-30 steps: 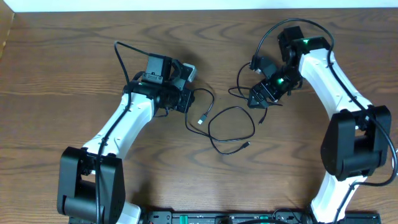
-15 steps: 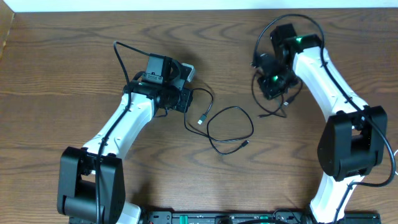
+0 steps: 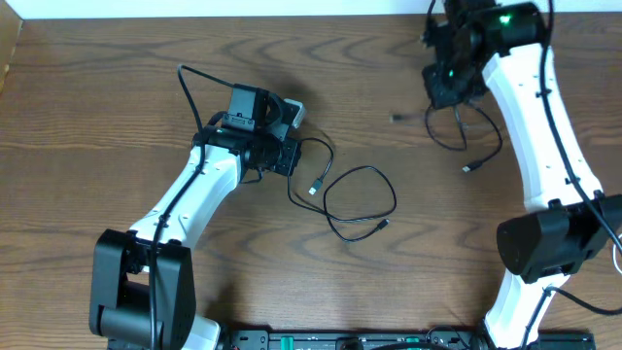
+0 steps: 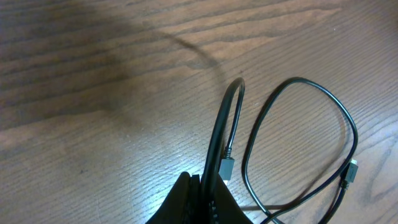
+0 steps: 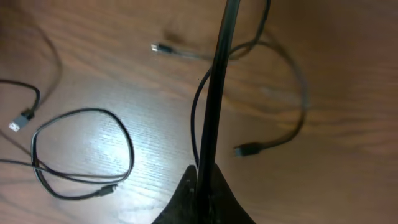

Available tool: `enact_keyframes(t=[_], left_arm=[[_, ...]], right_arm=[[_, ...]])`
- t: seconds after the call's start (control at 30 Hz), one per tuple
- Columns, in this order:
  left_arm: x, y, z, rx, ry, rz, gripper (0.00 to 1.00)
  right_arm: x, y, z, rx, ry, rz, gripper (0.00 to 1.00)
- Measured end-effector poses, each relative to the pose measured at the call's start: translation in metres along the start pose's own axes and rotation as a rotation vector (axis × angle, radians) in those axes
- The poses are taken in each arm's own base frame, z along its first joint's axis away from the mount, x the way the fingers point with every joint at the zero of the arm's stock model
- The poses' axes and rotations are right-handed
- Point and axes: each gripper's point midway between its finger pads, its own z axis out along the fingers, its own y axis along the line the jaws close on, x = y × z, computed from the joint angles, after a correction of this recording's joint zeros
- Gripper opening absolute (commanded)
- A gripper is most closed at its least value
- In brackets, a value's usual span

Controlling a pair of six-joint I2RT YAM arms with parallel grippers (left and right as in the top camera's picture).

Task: Untangle cables
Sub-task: 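Pull the black cable up and rightward with the right gripper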

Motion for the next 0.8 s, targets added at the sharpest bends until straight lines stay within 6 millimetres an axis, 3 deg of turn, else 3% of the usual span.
enact_keyframes(t=[0.2,0.47,0.63,0.8], left_arm=[[0.000,0.000,0.000,0.000,0.000,-0.001,0.08],[-0.004,-0.011,0.003,0.013,-0.013,0.034,0.08],[-0.007,-0.024,0.007,0.029,-0.020,0.067,0.08],[-0.007,-0.036,0.011,0.044,-0.019,0.095,0.08]], right_arm=[[-0.008,-0.030,-0.035,0.070,-0.069,0.091,0.01],[-0.012,-0.110,-0.087,0.165,-0.212,0.277,0.01],[0.006,-0.165,-0.110,0.226,-0.251,0.409,0.01],[0.037,-0.221,-0.116,0.286,-0.239,0.560,0.01]])
